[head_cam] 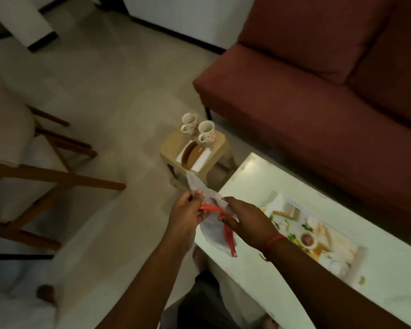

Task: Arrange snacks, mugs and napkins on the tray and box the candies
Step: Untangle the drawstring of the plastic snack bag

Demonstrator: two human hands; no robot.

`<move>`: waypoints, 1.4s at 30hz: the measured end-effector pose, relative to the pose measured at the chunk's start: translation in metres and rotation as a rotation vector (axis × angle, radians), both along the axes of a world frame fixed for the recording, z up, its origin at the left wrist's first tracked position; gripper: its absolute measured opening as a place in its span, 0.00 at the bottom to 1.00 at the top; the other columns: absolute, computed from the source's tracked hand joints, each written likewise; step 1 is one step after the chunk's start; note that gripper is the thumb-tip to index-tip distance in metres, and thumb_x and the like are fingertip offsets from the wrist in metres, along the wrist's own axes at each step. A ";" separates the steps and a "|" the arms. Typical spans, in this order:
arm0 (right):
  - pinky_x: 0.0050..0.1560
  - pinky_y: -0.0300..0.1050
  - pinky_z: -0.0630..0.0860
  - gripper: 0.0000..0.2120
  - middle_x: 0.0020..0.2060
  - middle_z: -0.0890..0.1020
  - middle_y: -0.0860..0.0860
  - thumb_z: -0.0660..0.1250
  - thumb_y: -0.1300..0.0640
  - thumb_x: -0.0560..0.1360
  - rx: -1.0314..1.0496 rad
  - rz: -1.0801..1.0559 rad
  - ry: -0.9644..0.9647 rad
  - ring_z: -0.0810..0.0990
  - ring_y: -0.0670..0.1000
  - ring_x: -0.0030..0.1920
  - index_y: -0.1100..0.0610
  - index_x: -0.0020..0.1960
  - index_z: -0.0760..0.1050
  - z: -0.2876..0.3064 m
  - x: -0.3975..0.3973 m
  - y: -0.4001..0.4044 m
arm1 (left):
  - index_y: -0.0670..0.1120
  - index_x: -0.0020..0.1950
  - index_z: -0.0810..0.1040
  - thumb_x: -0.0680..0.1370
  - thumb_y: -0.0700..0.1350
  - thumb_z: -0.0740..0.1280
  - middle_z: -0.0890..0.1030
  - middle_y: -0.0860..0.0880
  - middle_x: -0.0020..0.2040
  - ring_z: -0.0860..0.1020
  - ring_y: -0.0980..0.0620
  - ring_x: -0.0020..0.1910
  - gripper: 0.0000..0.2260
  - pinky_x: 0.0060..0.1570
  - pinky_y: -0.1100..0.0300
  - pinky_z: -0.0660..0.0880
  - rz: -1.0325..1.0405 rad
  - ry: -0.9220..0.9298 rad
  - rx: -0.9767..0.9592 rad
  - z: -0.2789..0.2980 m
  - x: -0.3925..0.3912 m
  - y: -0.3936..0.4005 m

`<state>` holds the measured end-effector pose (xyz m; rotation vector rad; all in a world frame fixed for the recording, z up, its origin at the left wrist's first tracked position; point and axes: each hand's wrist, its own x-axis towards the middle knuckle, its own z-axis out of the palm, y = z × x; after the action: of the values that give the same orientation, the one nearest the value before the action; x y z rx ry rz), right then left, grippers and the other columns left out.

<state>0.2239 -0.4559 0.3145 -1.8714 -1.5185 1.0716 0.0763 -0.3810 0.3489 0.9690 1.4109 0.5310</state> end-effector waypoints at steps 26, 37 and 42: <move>0.43 0.32 0.70 0.07 0.48 0.81 0.48 0.63 0.54 0.80 0.109 -0.676 -0.425 0.78 0.47 0.45 0.51 0.55 0.78 0.125 0.059 -0.249 | 0.41 0.49 0.74 0.79 0.41 0.66 0.79 0.40 0.51 0.79 0.43 0.55 0.04 0.55 0.48 0.78 -0.193 -0.346 -0.266 0.149 0.126 -0.083; 0.40 0.39 0.75 0.08 0.43 0.80 0.48 0.71 0.62 0.75 0.272 -0.571 -0.531 0.79 0.50 0.40 0.54 0.52 0.81 0.163 0.042 -0.188 | 0.53 0.62 0.71 0.78 0.55 0.66 0.72 0.54 0.63 0.71 0.56 0.61 0.14 0.54 0.67 0.69 -0.714 0.104 1.028 0.139 0.090 -0.043; 0.39 0.35 0.72 0.07 0.42 0.80 0.46 0.72 0.60 0.74 0.243 -0.500 -0.519 0.77 0.45 0.39 0.51 0.50 0.79 0.182 0.043 -0.173 | 0.52 0.68 0.73 0.80 0.55 0.61 0.76 0.53 0.67 0.70 0.56 0.67 0.18 0.74 0.62 0.53 -1.476 0.096 1.095 0.140 0.098 -0.082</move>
<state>0.2667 -0.6285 0.4964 -2.2771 -1.2411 0.1735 0.1744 -0.4629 0.4885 2.5304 0.0513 0.0398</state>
